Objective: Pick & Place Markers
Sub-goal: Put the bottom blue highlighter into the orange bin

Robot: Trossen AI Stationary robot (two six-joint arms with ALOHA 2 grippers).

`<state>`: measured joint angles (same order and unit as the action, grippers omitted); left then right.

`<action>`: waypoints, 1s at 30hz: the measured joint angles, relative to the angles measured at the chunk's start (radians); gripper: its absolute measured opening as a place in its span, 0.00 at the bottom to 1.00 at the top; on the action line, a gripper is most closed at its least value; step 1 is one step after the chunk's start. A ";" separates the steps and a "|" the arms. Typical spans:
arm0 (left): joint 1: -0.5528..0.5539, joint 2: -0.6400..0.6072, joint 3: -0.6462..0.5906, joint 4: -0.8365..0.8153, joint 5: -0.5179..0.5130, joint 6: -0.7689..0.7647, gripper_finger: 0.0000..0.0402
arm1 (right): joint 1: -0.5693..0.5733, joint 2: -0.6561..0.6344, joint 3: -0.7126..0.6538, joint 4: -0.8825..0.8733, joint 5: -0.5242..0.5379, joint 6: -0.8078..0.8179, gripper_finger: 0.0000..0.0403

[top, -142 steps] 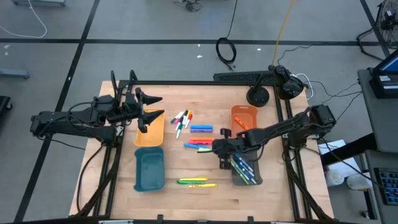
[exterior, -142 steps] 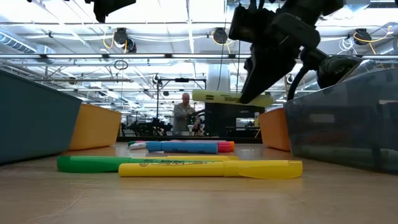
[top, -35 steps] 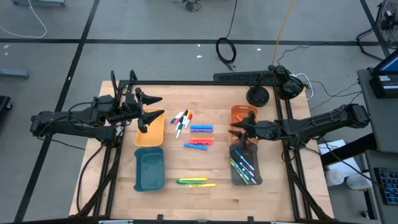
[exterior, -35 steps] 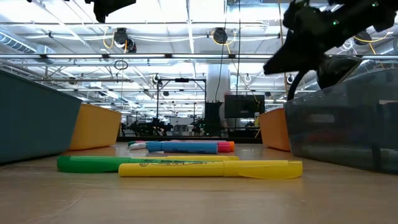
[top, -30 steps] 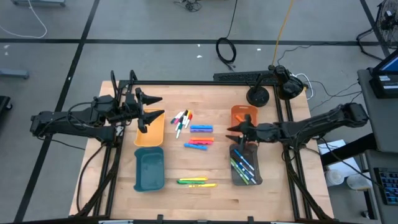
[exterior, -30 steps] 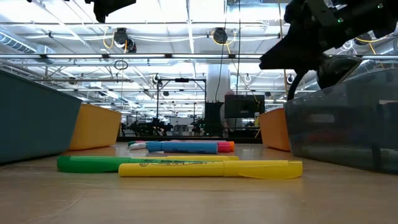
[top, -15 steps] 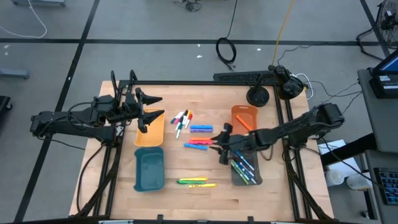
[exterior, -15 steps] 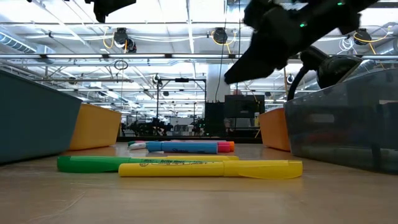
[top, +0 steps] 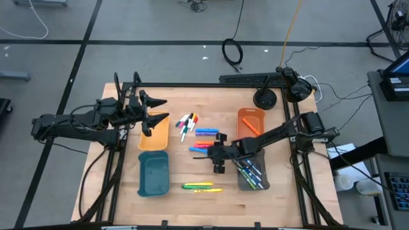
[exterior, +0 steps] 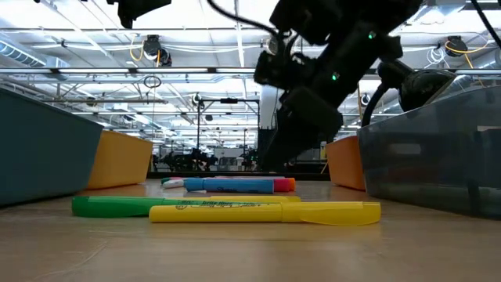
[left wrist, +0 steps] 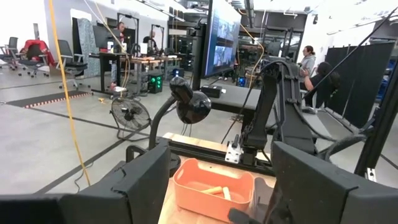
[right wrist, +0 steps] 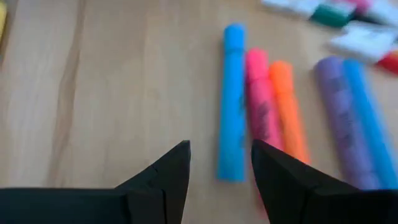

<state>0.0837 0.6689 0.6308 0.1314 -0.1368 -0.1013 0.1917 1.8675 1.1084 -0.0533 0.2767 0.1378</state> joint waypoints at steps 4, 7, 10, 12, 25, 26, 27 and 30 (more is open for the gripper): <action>0.000 0.000 0.000 0.000 0.000 0.000 0.70 | -0.024 0.025 0.001 -0.007 -0.007 0.006 0.40; 0.000 0.000 0.000 0.000 0.000 0.000 0.70 | -0.035 0.038 0.001 -0.003 -0.020 0.007 0.40; 0.000 0.000 0.000 0.000 0.000 0.000 0.70 | -0.036 0.047 0.001 -0.004 -0.020 0.007 0.40; 0.000 0.000 0.000 0.000 0.000 0.000 0.70 | -0.036 0.050 0.001 -0.003 -0.020 0.003 0.40; 0.000 0.000 0.000 0.000 0.000 0.000 0.70 | -0.036 0.050 0.001 0.106 -0.020 -0.045 0.40; 0.000 0.000 0.000 0.000 0.000 0.000 0.70 | -0.039 0.050 0.001 0.106 -0.020 -0.047 0.40; 0.000 0.000 0.000 0.000 0.000 0.000 0.70 | -0.042 0.050 0.001 0.106 -0.020 -0.047 0.40; 0.000 0.000 0.000 0.000 0.000 0.000 0.70 | -0.050 0.050 0.001 0.120 -0.020 -0.049 0.40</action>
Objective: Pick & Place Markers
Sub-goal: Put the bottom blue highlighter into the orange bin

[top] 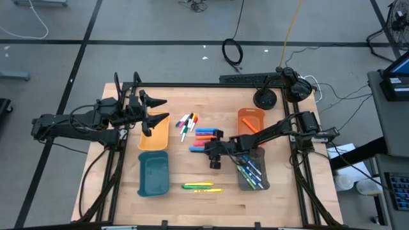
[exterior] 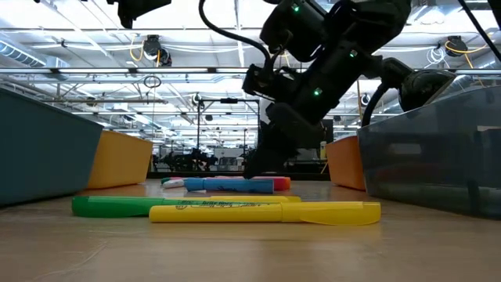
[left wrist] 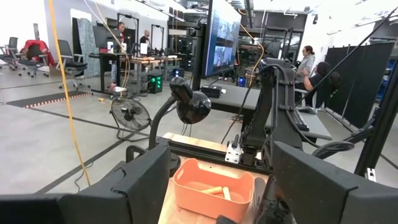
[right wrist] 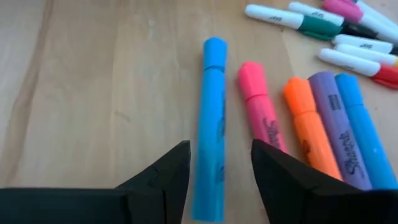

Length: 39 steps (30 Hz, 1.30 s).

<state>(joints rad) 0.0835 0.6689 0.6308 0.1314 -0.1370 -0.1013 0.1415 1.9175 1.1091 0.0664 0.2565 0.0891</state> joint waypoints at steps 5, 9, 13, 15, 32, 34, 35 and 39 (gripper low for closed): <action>0.000 0.000 0.000 0.000 0.000 0.000 0.70 | -0.010 0.058 -0.001 0.072 -0.037 -0.016 0.40; 0.000 0.000 0.000 0.000 0.000 0.000 0.70 | -0.015 0.094 0.002 0.100 -0.066 -0.020 0.40; 0.000 0.000 0.000 0.000 0.000 0.000 0.70 | -0.019 0.103 0.003 0.077 -0.074 0.006 0.40; 0.000 0.000 0.000 0.000 0.000 0.000 0.70 | -0.019 0.102 0.003 0.066 -0.074 0.007 0.40; 0.000 0.000 0.000 0.000 0.000 0.000 0.70 | -0.018 0.095 0.001 -0.051 -0.079 0.027 0.40; 0.000 0.000 0.000 0.000 0.000 0.000 0.70 | -0.018 0.095 0.001 -0.036 -0.079 0.025 0.40; 0.000 0.000 0.000 0.000 0.000 0.000 0.70 | -0.018 0.095 0.001 -0.023 -0.079 0.025 0.40; 0.000 0.000 0.000 0.000 0.000 0.000 0.70 | -0.016 0.095 -0.002 0.058 -0.096 0.030 0.40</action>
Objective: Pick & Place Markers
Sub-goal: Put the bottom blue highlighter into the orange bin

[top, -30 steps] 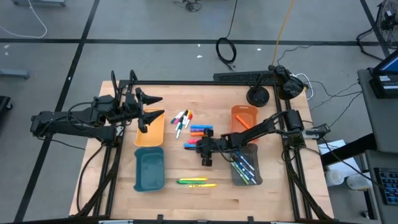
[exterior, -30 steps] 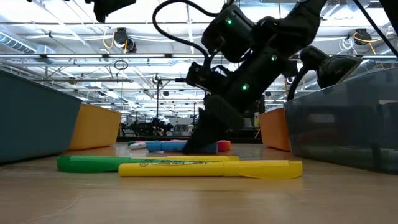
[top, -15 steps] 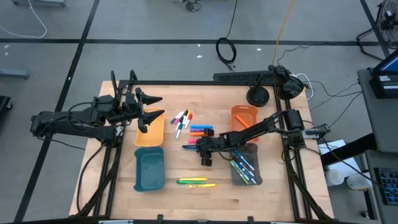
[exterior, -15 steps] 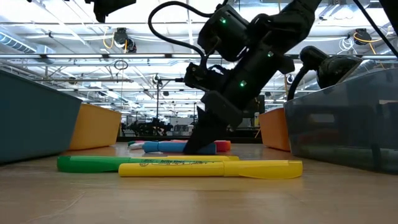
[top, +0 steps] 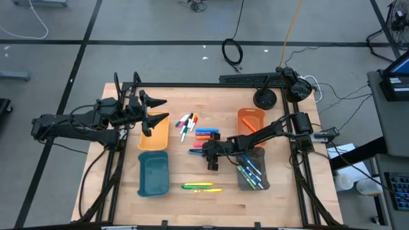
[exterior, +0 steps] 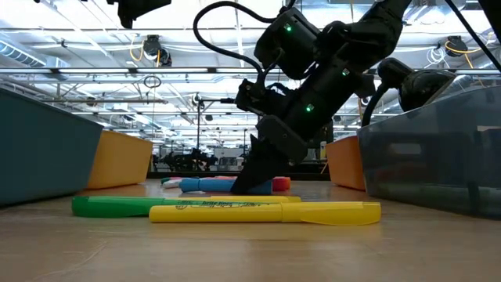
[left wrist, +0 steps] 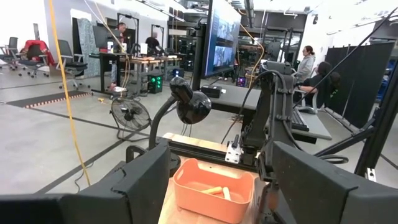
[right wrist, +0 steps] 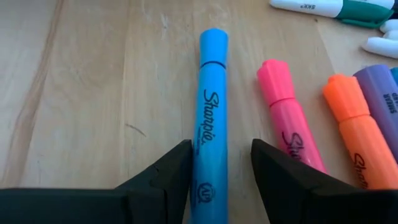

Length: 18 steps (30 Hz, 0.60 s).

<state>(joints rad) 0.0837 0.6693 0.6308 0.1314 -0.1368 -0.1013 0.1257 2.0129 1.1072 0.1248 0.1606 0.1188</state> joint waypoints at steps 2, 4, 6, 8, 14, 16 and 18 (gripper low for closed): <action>0.000 0.000 0.000 0.000 0.000 0.000 0.70 | -0.001 0.002 0.000 0.027 -0.033 0.000 0.40; 0.000 0.000 0.000 0.000 0.000 0.000 0.70 | -0.001 0.002 0.000 0.029 -0.044 0.007 0.40; 0.000 0.000 0.000 0.000 0.000 0.000 0.70 | -0.001 0.002 0.000 0.024 -0.045 0.015 0.40; 0.000 0.000 0.000 0.000 0.000 0.000 0.70 | -0.001 0.002 0.001 0.022 -0.048 0.015 0.40; 0.000 0.000 0.000 0.000 0.000 0.000 0.70 | -0.001 0.002 0.001 0.022 -0.049 0.016 0.40; 0.000 0.000 0.000 0.000 0.000 0.000 0.70 | -0.001 0.002 0.001 0.023 -0.049 0.017 0.40; 0.000 0.000 0.000 0.000 0.000 0.000 0.70 | -0.001 0.002 0.001 0.023 -0.049 0.018 0.40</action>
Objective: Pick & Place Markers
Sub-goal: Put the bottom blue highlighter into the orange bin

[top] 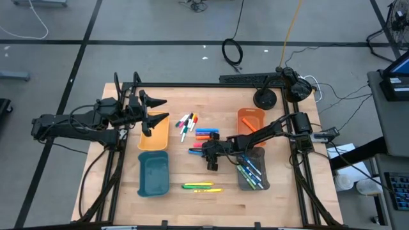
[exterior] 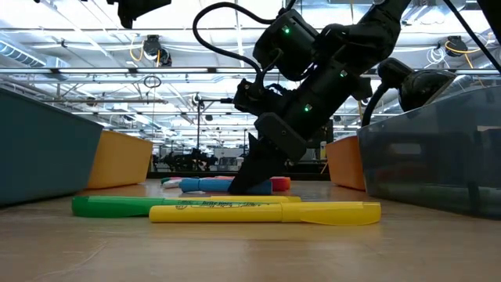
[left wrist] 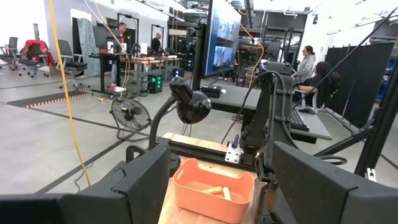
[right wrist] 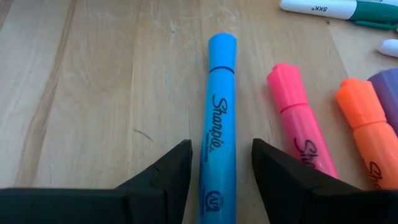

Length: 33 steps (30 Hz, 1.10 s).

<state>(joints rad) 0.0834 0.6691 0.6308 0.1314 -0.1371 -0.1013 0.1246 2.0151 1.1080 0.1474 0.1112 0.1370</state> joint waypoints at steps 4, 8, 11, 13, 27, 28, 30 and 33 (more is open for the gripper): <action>0.000 0.000 0.000 0.000 0.000 0.000 0.70 | 0.000 0.000 0.000 0.004 -0.001 0.000 0.40; 0.000 0.000 0.000 0.000 0.000 0.000 0.70 | 0.000 0.000 0.000 0.005 -0.002 0.000 0.40; 0.000 0.000 0.000 0.000 0.000 0.000 0.70 | 0.000 0.000 0.000 0.005 -0.002 0.000 0.40; 0.000 0.000 0.000 0.000 0.000 0.000 0.70 | 0.000 0.000 0.000 0.005 -0.002 0.000 0.40; 0.000 0.000 0.000 0.000 0.000 0.000 0.70 | 0.002 0.000 0.000 0.005 0.016 0.001 0.40; 0.000 0.000 0.000 0.000 0.000 0.000 0.70 | 0.002 0.000 0.000 0.005 0.016 0.001 0.40; 0.000 0.000 0.000 0.000 0.000 0.000 0.70 | 0.002 0.000 0.000 0.005 0.016 0.001 0.40; 0.000 0.000 0.000 0.000 0.000 0.000 0.70 | 0.002 0.000 0.000 0.005 0.016 0.001 0.40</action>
<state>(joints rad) 0.0836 0.6689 0.6308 0.1314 -0.1371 -0.1013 0.1268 2.0151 1.1080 0.1525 0.1272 0.1375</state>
